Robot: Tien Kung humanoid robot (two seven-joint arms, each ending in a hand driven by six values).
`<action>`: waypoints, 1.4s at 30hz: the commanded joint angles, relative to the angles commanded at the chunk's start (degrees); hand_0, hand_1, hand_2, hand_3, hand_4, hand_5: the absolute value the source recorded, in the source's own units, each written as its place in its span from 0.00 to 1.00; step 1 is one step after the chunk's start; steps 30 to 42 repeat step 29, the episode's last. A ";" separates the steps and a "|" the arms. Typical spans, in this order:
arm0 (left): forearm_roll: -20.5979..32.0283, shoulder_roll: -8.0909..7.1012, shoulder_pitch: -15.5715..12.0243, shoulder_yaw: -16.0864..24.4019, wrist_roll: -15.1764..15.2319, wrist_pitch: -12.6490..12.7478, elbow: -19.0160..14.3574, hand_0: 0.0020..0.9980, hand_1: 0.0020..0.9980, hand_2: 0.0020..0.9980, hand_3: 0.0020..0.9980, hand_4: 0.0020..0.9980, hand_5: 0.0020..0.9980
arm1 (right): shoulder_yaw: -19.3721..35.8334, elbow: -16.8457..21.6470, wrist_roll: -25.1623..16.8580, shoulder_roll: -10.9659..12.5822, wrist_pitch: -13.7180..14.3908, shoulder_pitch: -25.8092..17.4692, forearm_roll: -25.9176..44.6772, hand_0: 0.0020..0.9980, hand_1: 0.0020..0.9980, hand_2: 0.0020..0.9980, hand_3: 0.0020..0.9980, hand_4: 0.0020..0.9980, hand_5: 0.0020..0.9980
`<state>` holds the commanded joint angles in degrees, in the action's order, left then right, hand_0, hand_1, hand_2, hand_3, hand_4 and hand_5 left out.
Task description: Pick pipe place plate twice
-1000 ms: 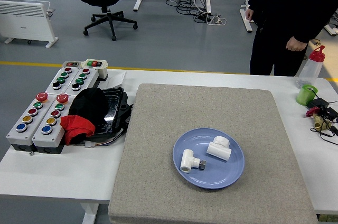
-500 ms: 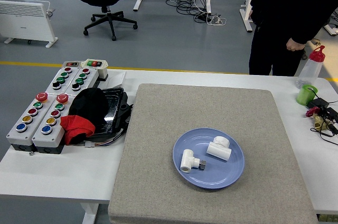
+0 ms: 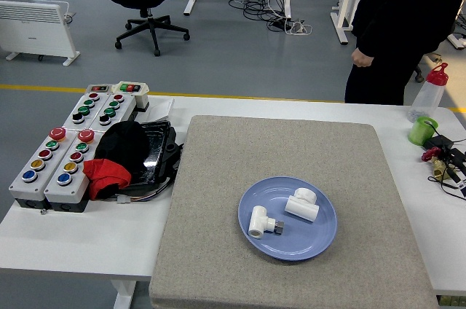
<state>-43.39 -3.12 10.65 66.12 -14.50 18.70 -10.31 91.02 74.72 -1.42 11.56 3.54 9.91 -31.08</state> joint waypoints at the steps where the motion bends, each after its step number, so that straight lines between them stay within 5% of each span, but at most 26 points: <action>1: 0.03 0.00 0.00 -0.02 0.00 0.00 0.00 0.72 0.77 0.73 0.69 0.44 1.00 | 0.01 -0.01 -0.02 0.00 -0.19 -0.01 -0.05 0.92 0.85 0.94 0.89 0.62 0.72; 12: -0.09 0.03 0.18 0.06 0.01 -0.01 0.00 0.72 0.77 0.73 0.69 0.44 1.00 | 0.28 -0.25 -0.34 0.00 -0.96 -0.06 -0.23 0.93 0.86 0.94 0.90 0.62 0.71; 18: -0.40 0.08 0.00 0.22 -0.09 0.02 0.00 0.72 0.77 0.74 0.69 0.44 1.00 | 0.07 -0.33 -0.49 0.02 -0.69 -0.23 0.73 0.94 0.86 0.95 0.91 0.62 0.76; 19: -0.50 0.09 -0.09 0.29 -0.12 0.04 0.00 0.72 0.77 0.73 0.69 0.44 1.00 | -0.01 -0.34 -0.53 0.03 -0.69 -0.28 0.93 0.94 0.86 0.95 0.91 0.63 0.86; 42: -1.66 0.10 -0.60 0.93 -0.46 0.06 -0.07 0.73 0.77 0.73 0.69 0.44 1.00 | -0.53 -0.27 -0.09 0.03 0.09 -0.66 1.78 0.92 0.84 0.94 0.90 0.63 0.83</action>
